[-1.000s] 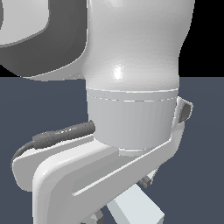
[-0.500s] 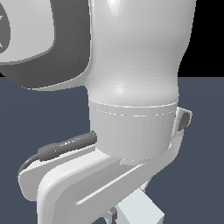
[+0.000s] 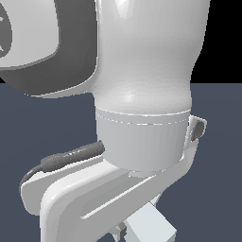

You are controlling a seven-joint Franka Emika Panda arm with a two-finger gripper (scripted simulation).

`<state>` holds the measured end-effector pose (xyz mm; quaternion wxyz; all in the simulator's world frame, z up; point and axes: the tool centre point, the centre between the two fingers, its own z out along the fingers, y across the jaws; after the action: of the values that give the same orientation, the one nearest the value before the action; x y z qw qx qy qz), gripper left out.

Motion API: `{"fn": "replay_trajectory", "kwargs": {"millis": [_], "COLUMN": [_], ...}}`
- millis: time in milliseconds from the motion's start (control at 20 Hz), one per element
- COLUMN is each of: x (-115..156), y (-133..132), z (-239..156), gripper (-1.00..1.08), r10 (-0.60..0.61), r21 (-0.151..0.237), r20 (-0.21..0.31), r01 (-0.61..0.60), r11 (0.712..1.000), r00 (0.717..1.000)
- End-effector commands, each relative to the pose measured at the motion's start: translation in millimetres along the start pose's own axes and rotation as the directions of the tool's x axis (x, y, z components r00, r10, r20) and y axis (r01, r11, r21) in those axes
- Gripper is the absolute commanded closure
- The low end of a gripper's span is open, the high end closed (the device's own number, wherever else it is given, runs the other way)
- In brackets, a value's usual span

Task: Insert the peg into the horizontal hole in a box.

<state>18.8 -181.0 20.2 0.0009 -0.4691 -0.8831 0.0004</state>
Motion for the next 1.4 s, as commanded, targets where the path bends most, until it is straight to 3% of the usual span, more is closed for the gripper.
{"fn": "replay_trajectory", "kwargs": {"millis": [0, 550, 1350], "x": [4, 51, 152], "y": [4, 38, 136], "z": [-2, -22, -70], "gripper": [1.08, 1.08, 1.08], "r10": [0.003, 0.074, 0.238], "r21": [-0.001, -0.002, -0.002], "r20": [0.001, 0.001, 0.001], "r01": [-0.003, -0.074, -0.238], "r11": [1.0, 0.997, 0.971], "r00": [1.0, 0.997, 0.971]}}
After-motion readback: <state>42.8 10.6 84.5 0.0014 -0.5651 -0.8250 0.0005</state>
